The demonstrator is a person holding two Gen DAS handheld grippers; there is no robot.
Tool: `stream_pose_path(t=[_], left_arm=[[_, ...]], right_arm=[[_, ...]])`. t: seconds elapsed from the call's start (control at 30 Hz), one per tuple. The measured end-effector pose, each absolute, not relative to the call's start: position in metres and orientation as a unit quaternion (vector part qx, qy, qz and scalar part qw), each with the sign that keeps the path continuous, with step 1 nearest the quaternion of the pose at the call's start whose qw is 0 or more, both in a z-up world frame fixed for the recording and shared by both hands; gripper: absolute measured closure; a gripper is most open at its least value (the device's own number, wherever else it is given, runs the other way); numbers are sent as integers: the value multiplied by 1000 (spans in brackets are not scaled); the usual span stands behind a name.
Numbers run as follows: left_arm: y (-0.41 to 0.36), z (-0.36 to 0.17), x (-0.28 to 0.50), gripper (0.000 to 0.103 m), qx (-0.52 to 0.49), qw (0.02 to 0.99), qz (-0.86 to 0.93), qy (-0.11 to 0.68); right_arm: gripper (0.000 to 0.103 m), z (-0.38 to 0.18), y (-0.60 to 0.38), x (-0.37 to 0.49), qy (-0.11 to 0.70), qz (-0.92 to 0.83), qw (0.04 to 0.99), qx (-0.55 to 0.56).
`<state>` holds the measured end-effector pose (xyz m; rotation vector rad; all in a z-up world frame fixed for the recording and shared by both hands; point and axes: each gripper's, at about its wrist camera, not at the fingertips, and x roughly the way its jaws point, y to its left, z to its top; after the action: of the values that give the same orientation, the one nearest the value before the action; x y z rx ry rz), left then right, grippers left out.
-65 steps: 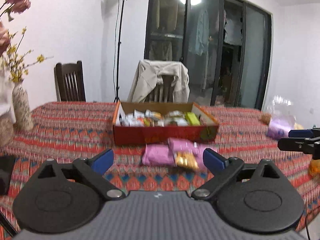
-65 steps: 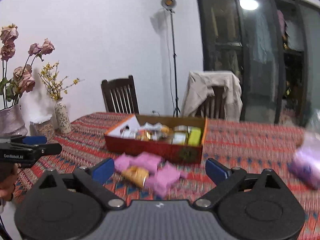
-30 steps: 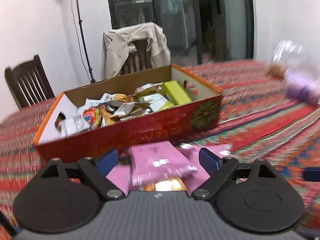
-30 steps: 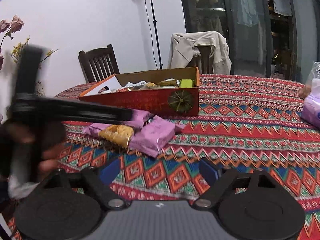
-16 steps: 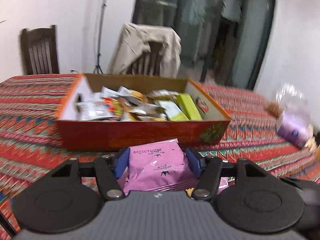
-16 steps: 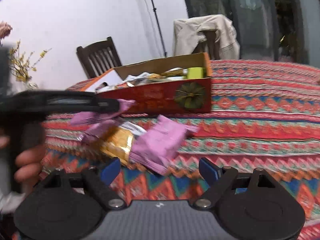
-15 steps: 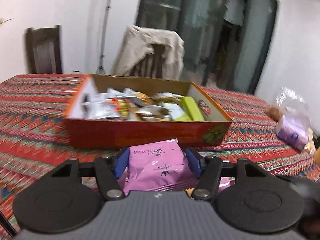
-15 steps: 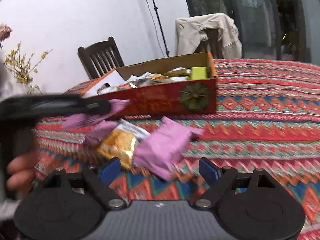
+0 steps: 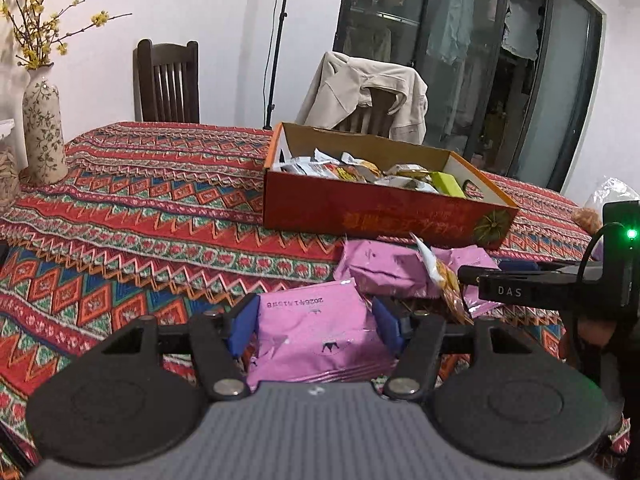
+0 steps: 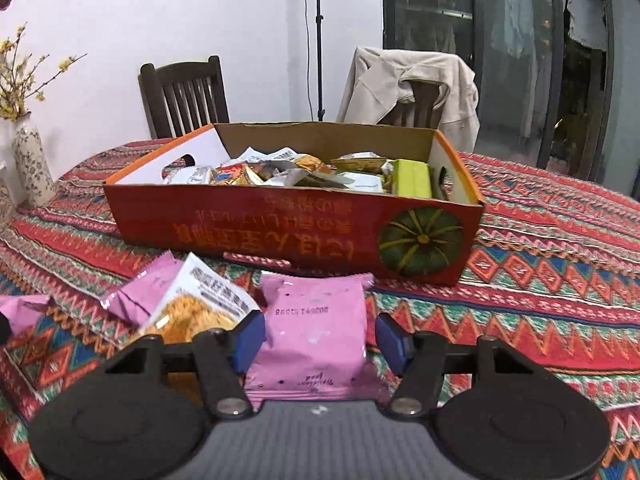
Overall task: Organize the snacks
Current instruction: 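Grasp a pink packet with the left gripper while the right grasps another pink packet, then carry both pink packets into the orange box and open both grippers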
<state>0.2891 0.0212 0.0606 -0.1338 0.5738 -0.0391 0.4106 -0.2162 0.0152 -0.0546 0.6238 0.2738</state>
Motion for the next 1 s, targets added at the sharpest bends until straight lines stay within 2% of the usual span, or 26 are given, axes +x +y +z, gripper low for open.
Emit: stream_pose_path(t=[0.1,0.17,0.23,0.27,0.33,0.5,0.7,1.0], left_arm=[[15,58,285,40,-67,956,-26,284],[10,57,281,40,-65,957,-29,281],[4,60,274,40,-59,959,-26,274],[2,61,269,40,-53,961,-23,270],[-2,63,259,40,-47,963,-15,264],[-8,58,246,40,-50,958,-17,283],[-36,46,243,40,-41,946,-67,314],[-51,51,256,40,-25,946,-89,312]], right_arm=[[42,15,-214,407,299,137,943,-49],[36,12,-209,414,322,155,932,-62],[37,9,-203,418,316,163,931,-81],[43,10,-203,421,322,164,929,-75],[42,14,-208,417,329,164,928,-66],[42,15,-238,362,322,155,931,-68],[42,12,-285,253,331,144,932,-8],[42,14,-296,241,314,134,940,4]])
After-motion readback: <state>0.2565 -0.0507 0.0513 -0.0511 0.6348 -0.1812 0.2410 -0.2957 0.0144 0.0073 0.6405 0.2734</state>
